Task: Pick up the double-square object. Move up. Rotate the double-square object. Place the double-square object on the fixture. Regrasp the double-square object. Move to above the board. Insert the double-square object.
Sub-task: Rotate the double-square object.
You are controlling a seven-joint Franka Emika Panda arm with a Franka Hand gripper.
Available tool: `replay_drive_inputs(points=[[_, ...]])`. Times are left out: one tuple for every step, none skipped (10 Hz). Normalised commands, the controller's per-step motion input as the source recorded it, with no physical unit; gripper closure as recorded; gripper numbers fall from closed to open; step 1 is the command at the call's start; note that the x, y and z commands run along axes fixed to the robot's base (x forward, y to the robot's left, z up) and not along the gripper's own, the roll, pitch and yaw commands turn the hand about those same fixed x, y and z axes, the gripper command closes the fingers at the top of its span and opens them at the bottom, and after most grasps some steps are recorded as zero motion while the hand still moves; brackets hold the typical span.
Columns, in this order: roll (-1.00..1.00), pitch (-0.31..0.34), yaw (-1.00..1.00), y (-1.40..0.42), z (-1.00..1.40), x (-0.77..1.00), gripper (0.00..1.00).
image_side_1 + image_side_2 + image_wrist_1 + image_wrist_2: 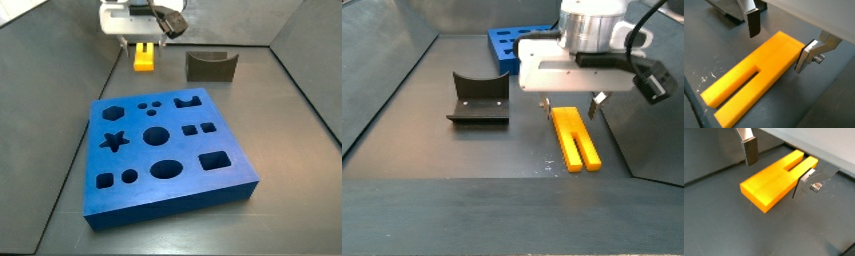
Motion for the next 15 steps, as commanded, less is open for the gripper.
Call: replay_drive_inputs(points=[[0.03, 0.083, -0.03, 0.01, 1.0, -0.01, 0.0], [0.04, 0.081, -0.03, 0.01, 1.0, -0.02, 0.0], [0.06, 0.073, -0.04, 0.01, 1.0, -0.02, 0.0], [0.07, 0.07, -0.04, 0.01, 1.0, -0.03, 0.0], [0.08, 0.073, -0.03, 0.01, 1.0, -0.03, 0.0], [0.09, 0.073, -0.02, 0.01, 0.98, -0.03, 0.0], [0.0, 0.0, 1.0, 0.0, 0.0, 0.0, 0.0], [0.0, 0.0, 1.0, -0.01, -0.13, 0.0, 0.0], [0.0, 0.001, 1.0, -0.01, -0.23, 0.0, 0.0], [0.0, -0.001, 1.0, 0.0, -0.28, 0.02, 0.0], [0.0, -0.003, 1.0, 0.0, -0.24, 0.04, 0.0], [0.0, -0.006, 1.0, 0.0, -0.11, 0.04, 0.0], [0.0, -0.007, 1.0, 0.0, -0.07, 0.04, 0.0], [0.0, -0.008, 1.0, 0.0, -0.05, 0.03, 0.0], [0.0, -0.008, 1.0, 0.0, -0.04, 0.03, 0.0]])
